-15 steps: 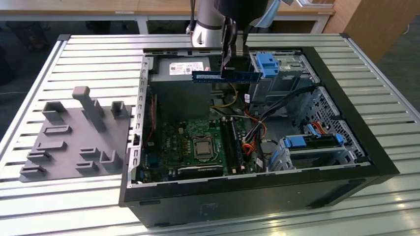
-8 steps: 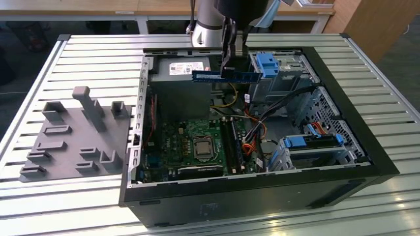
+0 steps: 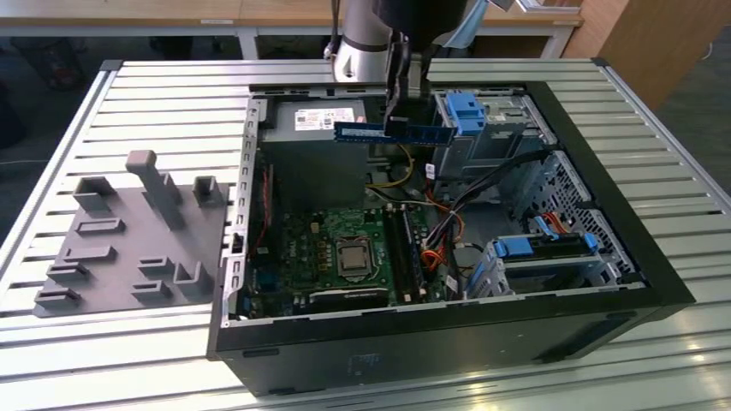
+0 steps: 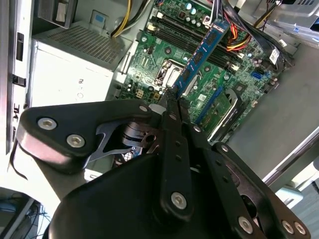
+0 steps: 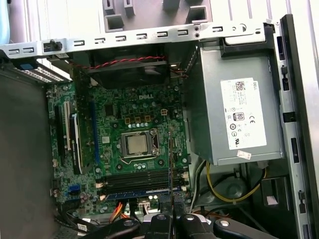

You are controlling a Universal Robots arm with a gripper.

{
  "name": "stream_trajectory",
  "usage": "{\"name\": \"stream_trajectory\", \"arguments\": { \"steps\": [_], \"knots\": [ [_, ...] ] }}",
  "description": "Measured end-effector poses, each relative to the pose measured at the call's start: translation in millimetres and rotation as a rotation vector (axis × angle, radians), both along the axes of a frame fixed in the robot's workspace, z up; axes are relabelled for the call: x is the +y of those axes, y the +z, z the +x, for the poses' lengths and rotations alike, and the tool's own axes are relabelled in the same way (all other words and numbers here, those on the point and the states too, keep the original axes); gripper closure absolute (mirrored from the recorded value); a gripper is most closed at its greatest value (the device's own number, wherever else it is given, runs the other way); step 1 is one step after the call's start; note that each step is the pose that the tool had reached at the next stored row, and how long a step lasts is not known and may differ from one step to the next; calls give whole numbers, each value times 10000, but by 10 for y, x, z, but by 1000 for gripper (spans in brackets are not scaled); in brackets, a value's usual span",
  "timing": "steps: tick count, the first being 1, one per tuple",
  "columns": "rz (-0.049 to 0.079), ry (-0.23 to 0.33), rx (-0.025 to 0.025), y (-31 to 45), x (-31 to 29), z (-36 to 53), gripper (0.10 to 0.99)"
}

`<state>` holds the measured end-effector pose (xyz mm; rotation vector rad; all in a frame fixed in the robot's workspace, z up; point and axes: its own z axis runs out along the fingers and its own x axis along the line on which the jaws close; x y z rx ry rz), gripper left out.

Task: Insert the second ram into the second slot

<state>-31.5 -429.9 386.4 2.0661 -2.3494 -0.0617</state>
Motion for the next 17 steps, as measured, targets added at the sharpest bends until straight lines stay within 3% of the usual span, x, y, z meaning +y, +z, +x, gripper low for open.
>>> {"name": "stream_trajectory", "arguments": {
  "steps": [17],
  "knots": [
    [0,-627,0,0,0,0,957]
  ]
}}
